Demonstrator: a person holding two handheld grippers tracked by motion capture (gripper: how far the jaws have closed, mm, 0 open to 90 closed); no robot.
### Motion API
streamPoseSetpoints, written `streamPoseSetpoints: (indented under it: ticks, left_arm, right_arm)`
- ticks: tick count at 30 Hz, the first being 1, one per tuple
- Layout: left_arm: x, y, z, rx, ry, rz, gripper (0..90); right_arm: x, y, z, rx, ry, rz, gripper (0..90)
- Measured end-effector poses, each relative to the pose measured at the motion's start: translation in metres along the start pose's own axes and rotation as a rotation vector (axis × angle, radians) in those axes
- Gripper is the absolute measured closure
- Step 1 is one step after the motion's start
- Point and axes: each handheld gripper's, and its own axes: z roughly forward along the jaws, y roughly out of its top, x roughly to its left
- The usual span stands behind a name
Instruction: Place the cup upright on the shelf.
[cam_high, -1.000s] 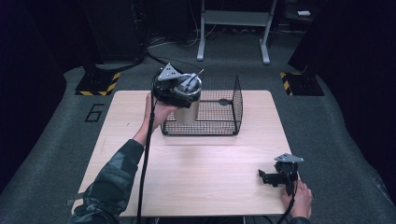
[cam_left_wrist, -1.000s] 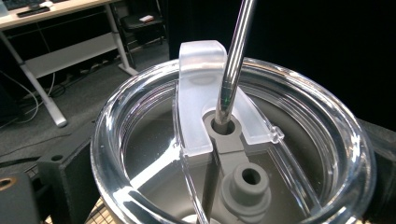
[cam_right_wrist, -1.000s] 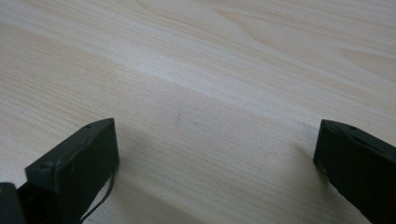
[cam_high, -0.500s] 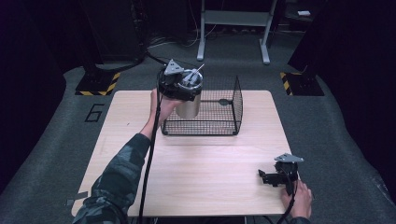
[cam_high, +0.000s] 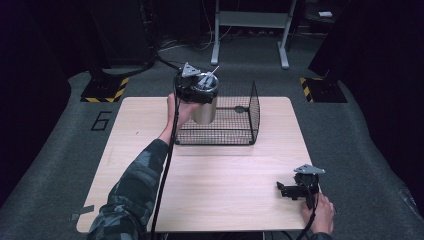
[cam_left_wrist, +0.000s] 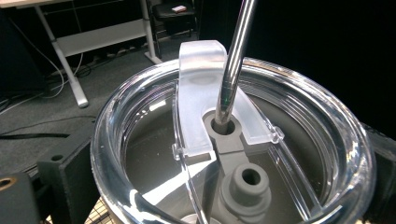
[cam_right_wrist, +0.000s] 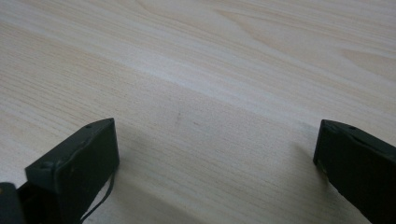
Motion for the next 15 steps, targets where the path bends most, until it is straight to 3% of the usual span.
streamPoseSetpoints:
  ticks: [15]
  left_arm:
    - [0.004,-0.012,0.025,0.019,0.049,-0.041,3.7]
  right_arm:
    - [0.000,0.000,0.000,-0.002,0.000,-0.004,0.0]
